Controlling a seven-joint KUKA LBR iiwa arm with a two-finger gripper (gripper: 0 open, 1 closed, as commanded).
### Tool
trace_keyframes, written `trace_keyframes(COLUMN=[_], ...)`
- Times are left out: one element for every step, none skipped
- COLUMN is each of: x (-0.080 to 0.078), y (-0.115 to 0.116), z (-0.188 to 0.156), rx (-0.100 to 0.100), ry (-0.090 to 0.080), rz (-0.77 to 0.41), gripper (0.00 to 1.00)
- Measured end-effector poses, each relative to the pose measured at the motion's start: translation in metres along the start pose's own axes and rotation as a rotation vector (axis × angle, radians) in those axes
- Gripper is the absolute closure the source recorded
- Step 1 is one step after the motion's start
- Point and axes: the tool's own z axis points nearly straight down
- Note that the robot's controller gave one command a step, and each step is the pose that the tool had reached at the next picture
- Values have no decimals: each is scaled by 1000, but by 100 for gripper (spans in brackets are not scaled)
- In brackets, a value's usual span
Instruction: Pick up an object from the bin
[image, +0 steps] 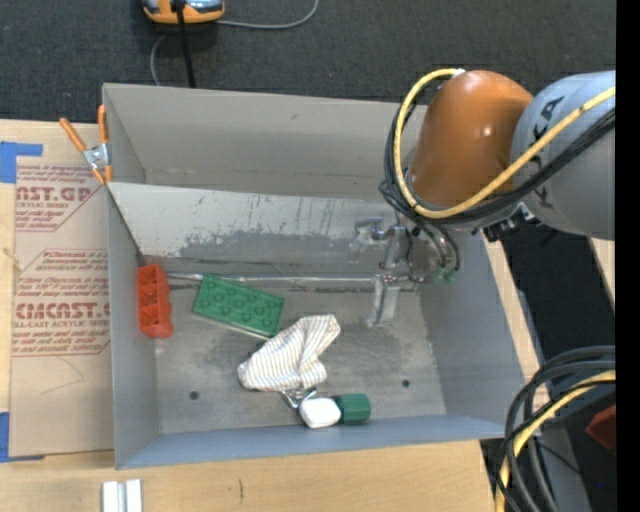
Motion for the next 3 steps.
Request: trace_keyframes(x=[-1,3,5], y=[0,40,66], z=[-5,26,58], rx=[0,1,-4], ry=[-7,-10,-8], rz=[0,-4,-111], gripper=[0,0,0])
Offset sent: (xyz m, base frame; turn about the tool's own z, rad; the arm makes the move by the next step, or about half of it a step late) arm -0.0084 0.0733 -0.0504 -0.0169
